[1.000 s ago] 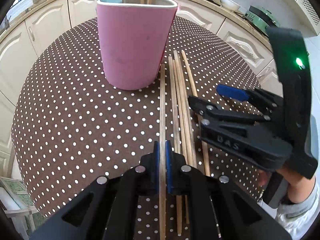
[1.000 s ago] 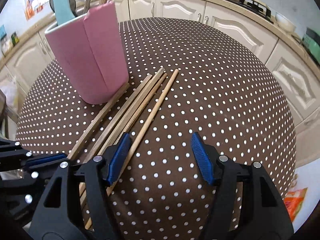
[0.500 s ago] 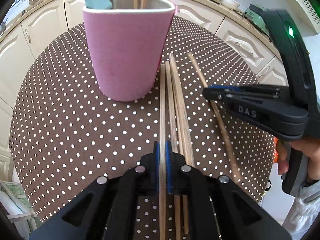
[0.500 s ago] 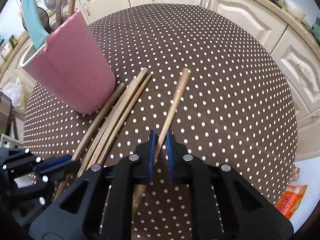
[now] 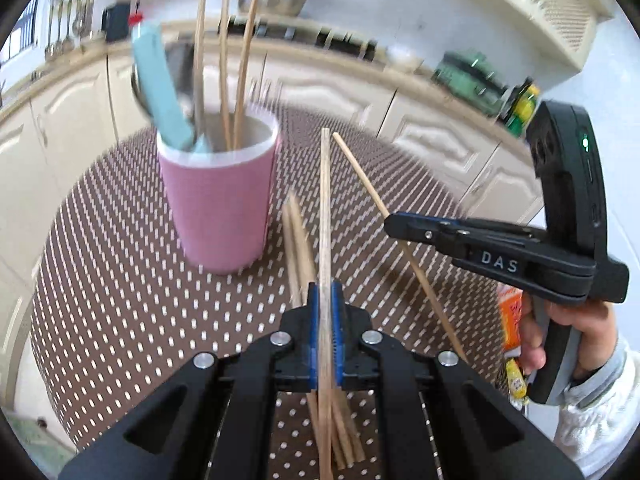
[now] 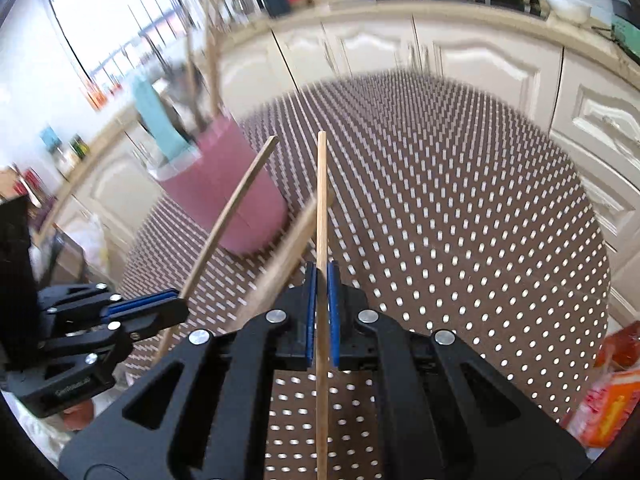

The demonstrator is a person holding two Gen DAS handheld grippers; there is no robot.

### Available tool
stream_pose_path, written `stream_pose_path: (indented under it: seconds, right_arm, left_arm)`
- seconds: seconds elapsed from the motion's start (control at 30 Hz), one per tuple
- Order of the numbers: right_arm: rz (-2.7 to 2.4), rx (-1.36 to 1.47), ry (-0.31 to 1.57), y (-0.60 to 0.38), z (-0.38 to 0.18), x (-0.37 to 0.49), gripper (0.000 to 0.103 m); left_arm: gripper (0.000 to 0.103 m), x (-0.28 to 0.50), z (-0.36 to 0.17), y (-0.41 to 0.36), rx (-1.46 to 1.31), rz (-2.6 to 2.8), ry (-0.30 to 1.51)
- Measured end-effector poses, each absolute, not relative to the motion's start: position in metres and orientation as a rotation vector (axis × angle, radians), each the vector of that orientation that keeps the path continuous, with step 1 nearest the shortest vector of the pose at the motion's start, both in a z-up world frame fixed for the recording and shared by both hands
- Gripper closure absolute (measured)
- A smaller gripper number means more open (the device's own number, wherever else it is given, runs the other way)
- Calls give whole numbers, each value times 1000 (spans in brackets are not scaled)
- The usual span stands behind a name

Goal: Organize utensils
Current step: 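Drop the chopstick into the pink cup with the left tool while the right tool does likewise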

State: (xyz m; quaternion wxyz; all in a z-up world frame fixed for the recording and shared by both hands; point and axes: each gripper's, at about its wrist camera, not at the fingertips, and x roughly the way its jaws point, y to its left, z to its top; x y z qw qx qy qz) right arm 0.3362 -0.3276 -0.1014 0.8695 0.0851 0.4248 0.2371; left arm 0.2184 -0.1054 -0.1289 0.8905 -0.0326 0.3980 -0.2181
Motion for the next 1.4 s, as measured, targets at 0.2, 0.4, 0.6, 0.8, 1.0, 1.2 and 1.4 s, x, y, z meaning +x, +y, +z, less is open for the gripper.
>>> stream_pose_path:
  seconds: [0.2, 0.4, 0.6, 0.8, 1.0, 1.2, 1.4]
  right_arm:
    - [580, 299, 670, -345, -56, 318, 97]
    - [603, 306, 458, -338, -16, 301, 97]
    - [613, 328, 325, -311, 3, 300, 97]
    - [612, 344, 236, -290, 12, 313, 97]
    - [609, 353, 189, -273, 13, 333, 97]
    - [589, 377, 161, -267, 4, 348, 97]
    - [579, 385, 149, -260, -3, 357, 97]
  left_arm:
    - [97, 198, -86, -98, -92, -459, 580]
    - [97, 203, -48, -78, -153, -394, 369]
    - [97, 219, -27, -60, -240, -335, 179]
    - [97, 238, -28, -50, -314, -309, 69]
    - [97, 256, -34, -54, -315, -272, 4]
    - [97, 279, -49, -53, -321, -243, -3]
    - [97, 288, -63, -57, -303, -221, -9]
